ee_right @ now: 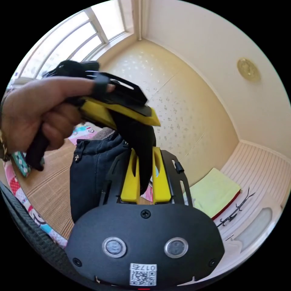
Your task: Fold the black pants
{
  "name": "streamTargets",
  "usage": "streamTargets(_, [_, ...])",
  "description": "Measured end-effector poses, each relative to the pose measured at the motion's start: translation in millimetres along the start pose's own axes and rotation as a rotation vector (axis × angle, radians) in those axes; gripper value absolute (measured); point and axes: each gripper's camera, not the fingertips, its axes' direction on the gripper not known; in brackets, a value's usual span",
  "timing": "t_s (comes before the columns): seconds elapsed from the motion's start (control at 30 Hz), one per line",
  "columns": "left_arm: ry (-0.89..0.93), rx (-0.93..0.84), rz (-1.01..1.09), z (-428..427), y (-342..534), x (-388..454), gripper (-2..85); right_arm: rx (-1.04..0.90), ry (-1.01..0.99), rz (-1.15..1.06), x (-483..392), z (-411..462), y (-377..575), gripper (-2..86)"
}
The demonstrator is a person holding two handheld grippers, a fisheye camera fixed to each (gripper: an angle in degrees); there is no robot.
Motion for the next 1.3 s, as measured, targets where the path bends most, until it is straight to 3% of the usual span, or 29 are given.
streamTargets(0.13, [-0.061,0.037,0.074,-33.1,25.5,15.3,10.0,0.078,-0.01,0.132,56.2,-9.6,-0.4,6.2])
streamTargets(0.2, [-0.226,0.115,0.045,-61.3,55.5,20.7,11.1,0.117,-0.147,0.249,103.0,-16.5,-1.6,5.9])
streamTargets(0.33, [-0.442,0.243,-0.076,-91.1,99.4,15.7,14.4,0.203,-0.204,0.333,149.8,-33.9,1.1,5.9])
streamTargets(0.47, [-0.26,0.246,-0.16,-83.2,113.7,-14.7,16.9,0.292,-0.248,0.366,196.9,-56.3,4.0,5.9])
streamTargets(0.57, [-0.223,0.19,-0.145,-53.6,103.7,-22.7,20.2,0.341,-0.302,0.411,235.7,-63.3,13.9,6.1])
streamTargets(0.63, [-0.066,0.165,-0.115,-34.5,95.3,-24.9,17.9,0.345,-0.339,0.451,260.8,-59.9,23.6,6.3])
streamTargets(0.7, [0.166,0.196,0.044,-25.3,87.0,-11.1,8.1,0.3,-0.359,0.509,295.0,-45.0,44.3,6.9])
streamTargets(0.73, [0.164,0.202,0.058,-25.6,84.9,-6.4,6.2,0.278,-0.364,0.533,304.3,-39.6,51.7,7.1])
streamTargets(0.87, [0.004,0.18,0.171,-46.8,61.7,31.2,4.7,0.11,-0.472,0.748,366.0,12.5,135.3,8.6])
streamTargets(1.0, [-0.32,0.095,0.282,-47.8,43.7,75.2,4.4,-0.072,-0.692,0.956,391.1,72.3,242.8,6.0])
streamTargets(1.17, [-0.356,-0.039,0.323,-16.9,40.2,98.7,4.3,-0.367,-0.833,0.937,381.2,148.0,325.8,3.2])
streamTargets(1.3, [-0.32,-0.132,0.338,2.6,34.0,117.8,4.6,-0.405,-0.683,1.002,410.2,168.9,351.1,2.2])
